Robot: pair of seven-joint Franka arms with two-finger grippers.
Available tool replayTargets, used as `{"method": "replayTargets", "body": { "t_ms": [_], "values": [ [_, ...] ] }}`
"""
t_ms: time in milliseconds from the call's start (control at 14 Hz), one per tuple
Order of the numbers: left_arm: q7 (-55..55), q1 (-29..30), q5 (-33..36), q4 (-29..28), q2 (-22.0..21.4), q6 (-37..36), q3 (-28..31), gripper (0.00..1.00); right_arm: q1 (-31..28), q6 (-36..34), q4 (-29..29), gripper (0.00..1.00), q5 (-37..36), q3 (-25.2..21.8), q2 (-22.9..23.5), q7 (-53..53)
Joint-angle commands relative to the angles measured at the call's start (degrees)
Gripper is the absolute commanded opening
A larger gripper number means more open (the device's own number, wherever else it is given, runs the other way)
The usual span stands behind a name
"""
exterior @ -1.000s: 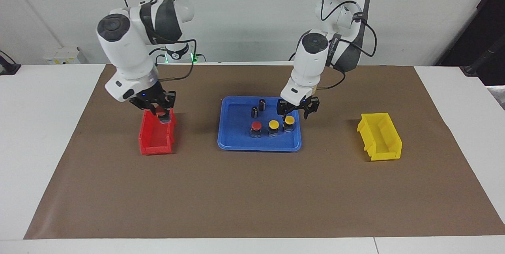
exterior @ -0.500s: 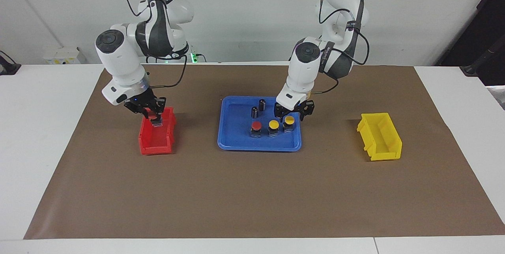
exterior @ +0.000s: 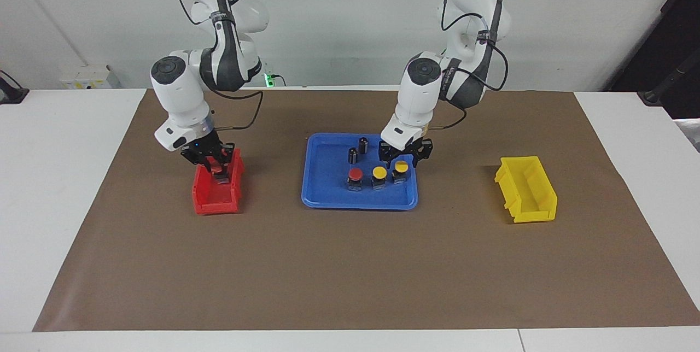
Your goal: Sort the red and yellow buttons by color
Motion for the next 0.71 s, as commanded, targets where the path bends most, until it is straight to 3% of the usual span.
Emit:
{"method": "replayTargets", "body": {
  "t_ms": [0,71,214,357,643],
  "values": [
    [-0.5,-0.5,0.5,-2.4,-1.5,2.0,0.8,0.33,-1.2,0.9,-1.3,0.47,0.4,0.6,-1.2,-2.0],
    [-0.5,-0.4,0.5,-2.4,-1.5,2.0,0.8,0.17,-1.2,0.2,-1.0,0.55,0.4,0.6,-1.2,-2.4],
    [-0.7,-0.2,0.5,-2.3,-1.4,2.0,0.8,0.04,-1.3,-2.5,1.8,0.68,0.4,0.5,-0.6,-4.3],
    [-1.1,0.0,0.4,-0.9,-1.2,1.0,0.9,0.02,-1.3,-8.8,7.8,0.72,0.3,0.5,1.0,-4.4],
    [-0.9,-0.9,-1.7,2.9,-4.5,-9.2,0.9,0.01,0.6,-22.9,24.1,0.77,0.5,1.1,3.9,-3.1]
  ]
}}
